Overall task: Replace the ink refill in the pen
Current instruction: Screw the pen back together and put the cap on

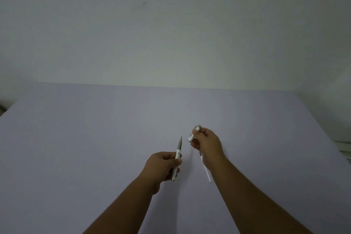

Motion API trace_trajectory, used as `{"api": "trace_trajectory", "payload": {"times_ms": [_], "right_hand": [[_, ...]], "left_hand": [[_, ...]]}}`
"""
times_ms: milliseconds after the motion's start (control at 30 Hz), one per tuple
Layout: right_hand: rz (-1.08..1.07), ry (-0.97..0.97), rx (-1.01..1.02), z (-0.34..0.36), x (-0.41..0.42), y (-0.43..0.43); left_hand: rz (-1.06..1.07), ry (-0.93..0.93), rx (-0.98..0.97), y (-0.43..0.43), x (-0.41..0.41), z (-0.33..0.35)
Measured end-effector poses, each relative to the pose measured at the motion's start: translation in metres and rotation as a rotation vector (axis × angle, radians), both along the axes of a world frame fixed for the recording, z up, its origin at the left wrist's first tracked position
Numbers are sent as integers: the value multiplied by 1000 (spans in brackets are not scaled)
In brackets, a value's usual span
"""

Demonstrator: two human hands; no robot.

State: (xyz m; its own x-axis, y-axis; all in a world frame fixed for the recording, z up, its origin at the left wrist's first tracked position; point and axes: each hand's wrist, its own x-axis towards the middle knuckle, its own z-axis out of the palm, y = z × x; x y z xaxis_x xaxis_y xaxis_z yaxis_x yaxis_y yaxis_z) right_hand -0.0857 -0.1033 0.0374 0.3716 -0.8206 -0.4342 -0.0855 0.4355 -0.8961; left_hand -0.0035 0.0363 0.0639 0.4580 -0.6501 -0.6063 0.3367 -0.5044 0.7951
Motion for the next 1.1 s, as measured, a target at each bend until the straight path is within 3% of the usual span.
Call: {"api": "trace_trajectory", "payload": {"times_ms": [100, 433, 633, 900, 1100], "right_hand": [[17, -118, 34, 28, -1, -4], [291, 0, -57, 39, -24, 17], [317, -20, -32, 40, -34, 20], [320, -42, -56, 42, -42, 14], [243, 56, -85, 24, -40, 8]], "left_hand": [[-25, 3, 0, -1, -6, 6], [-40, -25, -42, -1, -23, 17], [-40, -86, -58, -5, -32, 19], [-70, 8, -79, -11, -36, 19], [-54, 65, -37, -18, -38, 5]]}}
